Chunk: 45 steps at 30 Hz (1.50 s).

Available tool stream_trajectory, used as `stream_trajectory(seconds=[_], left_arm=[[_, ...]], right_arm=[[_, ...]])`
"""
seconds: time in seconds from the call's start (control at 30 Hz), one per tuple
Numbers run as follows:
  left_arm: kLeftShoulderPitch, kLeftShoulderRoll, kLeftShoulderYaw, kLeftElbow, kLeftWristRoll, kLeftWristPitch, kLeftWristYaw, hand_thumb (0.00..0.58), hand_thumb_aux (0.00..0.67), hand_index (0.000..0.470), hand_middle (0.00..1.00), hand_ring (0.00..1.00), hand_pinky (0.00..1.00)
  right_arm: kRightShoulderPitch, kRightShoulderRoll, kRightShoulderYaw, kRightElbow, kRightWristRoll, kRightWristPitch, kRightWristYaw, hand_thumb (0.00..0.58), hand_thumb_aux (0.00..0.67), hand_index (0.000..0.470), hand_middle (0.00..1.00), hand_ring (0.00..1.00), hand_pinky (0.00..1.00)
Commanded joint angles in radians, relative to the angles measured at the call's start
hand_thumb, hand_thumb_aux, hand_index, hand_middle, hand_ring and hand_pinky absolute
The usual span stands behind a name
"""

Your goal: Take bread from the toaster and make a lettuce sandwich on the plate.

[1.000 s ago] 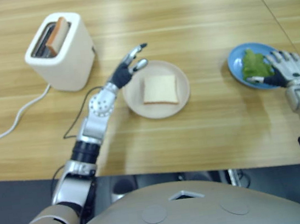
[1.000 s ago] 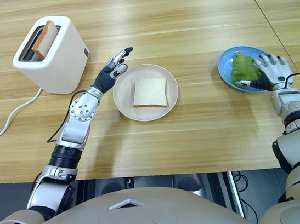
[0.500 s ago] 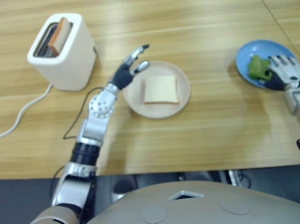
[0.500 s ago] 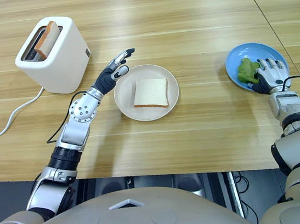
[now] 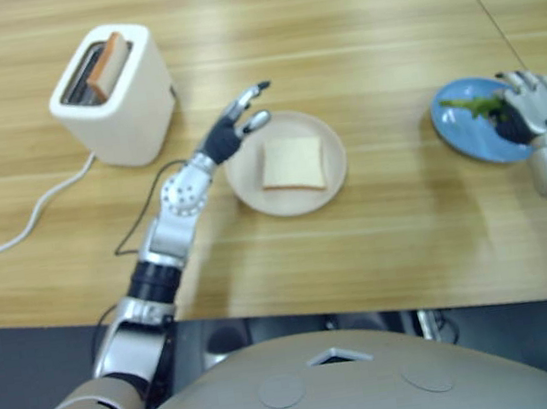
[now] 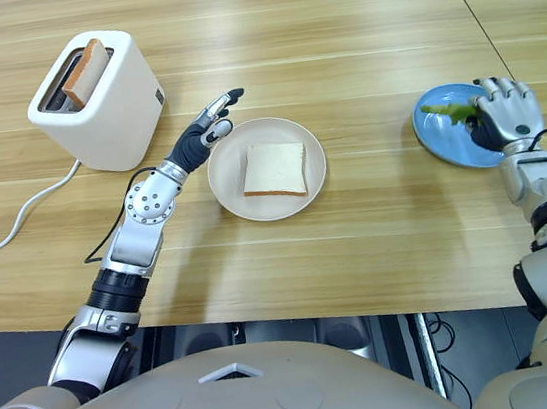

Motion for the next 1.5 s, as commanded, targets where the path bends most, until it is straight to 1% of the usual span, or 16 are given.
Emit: stream_trajectory(seconds=[0.03, 0.13, 0.23, 0.37, 0.47, 0.53, 0.7, 0.87, 1.03, 1.23, 1.27, 1.3, 1.33, 1.37, 1.4, 1.5], left_arm=[[-0.001, -0.005, 0.019, -0.001, -0.015, 0.011, 0.003, 0.000, 0.000, 0.000, 0.00, 0.00, 0.00], [-0.005, -0.011, 0.033, 0.005, -0.025, 0.012, 0.009, 0.000, 0.000, 0.000, 0.00, 0.00, 0.00], [-0.010, -0.016, 0.040, 0.018, -0.030, 0.010, 0.011, 0.000, 0.000, 0.000, 0.00, 0.00, 0.00], [-0.020, -0.024, 0.045, 0.043, -0.036, 0.007, 0.016, 0.000, 0.000, 0.000, 0.00, 0.00, 0.00], [-0.030, -0.030, 0.044, 0.074, -0.037, 0.000, 0.021, 0.000, 0.000, 0.000, 0.00, 0.00, 0.00], [-0.034, -0.033, 0.043, 0.088, -0.034, -0.004, 0.022, 0.000, 0.000, 0.000, 0.00, 0.00, 0.00], [-0.035, -0.032, 0.043, 0.109, -0.029, -0.010, 0.024, 0.000, 0.000, 0.000, 0.00, 0.00, 0.00], [-0.031, -0.035, 0.039, 0.128, -0.021, -0.013, 0.029, 0.000, 0.000, 0.000, 0.00, 0.00, 0.00], [-0.035, -0.041, 0.034, 0.136, -0.019, -0.012, 0.031, 0.000, 0.000, 0.000, 0.00, 0.00, 0.00], [-0.035, -0.040, 0.028, 0.146, -0.016, -0.011, 0.035, 0.000, 0.000, 0.000, 0.00, 0.00, 0.00], [-0.036, -0.040, 0.027, 0.149, -0.017, -0.011, 0.035, 0.000, 0.000, 0.000, 0.00, 0.00, 0.00], [-0.038, -0.041, 0.027, 0.151, -0.017, -0.012, 0.035, 0.000, 0.000, 0.000, 0.00, 0.00, 0.00], [-0.040, -0.041, 0.026, 0.154, -0.018, -0.012, 0.035, 0.000, 0.000, 0.000, 0.00, 0.00, 0.00], [-0.041, -0.041, 0.025, 0.157, -0.018, -0.012, 0.035, 0.000, 0.000, 0.000, 0.00, 0.00, 0.00], [-0.042, -0.041, 0.024, 0.160, -0.017, -0.012, 0.035, 0.000, 0.000, 0.000, 0.00, 0.00, 0.00], [-0.044, -0.039, 0.023, 0.167, -0.015, -0.012, 0.036, 0.000, 0.000, 0.000, 0.00, 0.00, 0.00]], right_arm=[[0.098, -0.035, -0.063, -0.292, 0.018, 0.008, -0.008, 0.580, 0.670, 0.460, 1.00, 1.00, 1.00], [0.174, -0.041, -0.132, -0.567, 0.019, 0.067, 0.046, 0.580, 0.670, 0.460, 1.00, 1.00, 1.00], [0.196, -0.005, -0.168, -0.774, 0.007, 0.112, 0.114, 0.580, 0.670, 0.460, 1.00, 1.00, 1.00], [0.166, 0.085, -0.151, -0.908, -0.024, 0.125, 0.182, 0.580, 0.670, 0.460, 1.00, 1.00, 1.00], [0.101, 0.200, -0.083, -0.892, -0.066, 0.101, 0.215, 0.580, 0.670, 0.460, 1.00, 1.00, 1.00], [0.057, 0.271, -0.031, -0.824, -0.097, 0.080, 0.224, 0.580, 0.670, 0.460, 1.00, 1.00, 1.00], [-0.030, 0.404, 0.096, -0.543, -0.153, 0.022, 0.223, 0.580, 0.670, 0.460, 1.00, 1.00, 1.00], [-0.063, 0.478, 0.187, -0.320, -0.184, -0.017, 0.199, 0.580, 0.670, 0.460, 1.00, 1.00, 1.00], [-0.031, 0.464, 0.215, -0.366, -0.196, -0.045, 0.176, 0.580, 0.670, 0.460, 1.00, 1.00, 1.00], [0.030, 0.405, 0.185, -0.579, -0.190, -0.035, 0.209, 0.580, 0.670, 0.460, 1.00, 1.00, 1.00], [0.040, 0.397, 0.179, -0.614, -0.193, -0.027, 0.213, 0.580, 0.670, 0.460, 0.98, 0.98, 0.98], [0.049, 0.388, 0.175, -0.647, -0.200, -0.018, 0.217, 0.580, 0.670, 0.460, 0.75, 0.75, 0.75], [0.059, 0.380, 0.170, -0.680, -0.204, -0.012, 0.222, 0.552, 0.523, 0.359, 0.18, 0.18, 0.18], [0.067, 0.376, 0.166, -0.702, -0.205, -0.007, 0.229, 0.316, 0.218, 0.150, 0.00, 0.00, 0.00], [0.074, 0.373, 0.162, -0.720, -0.207, -0.002, 0.239, 0.000, 0.000, 0.000, 0.00, 0.00, 0.00], [0.089, 0.367, 0.154, -0.742, -0.201, 0.011, 0.273, 0.000, 0.000, 0.000, 0.00, 0.00, 0.00]])
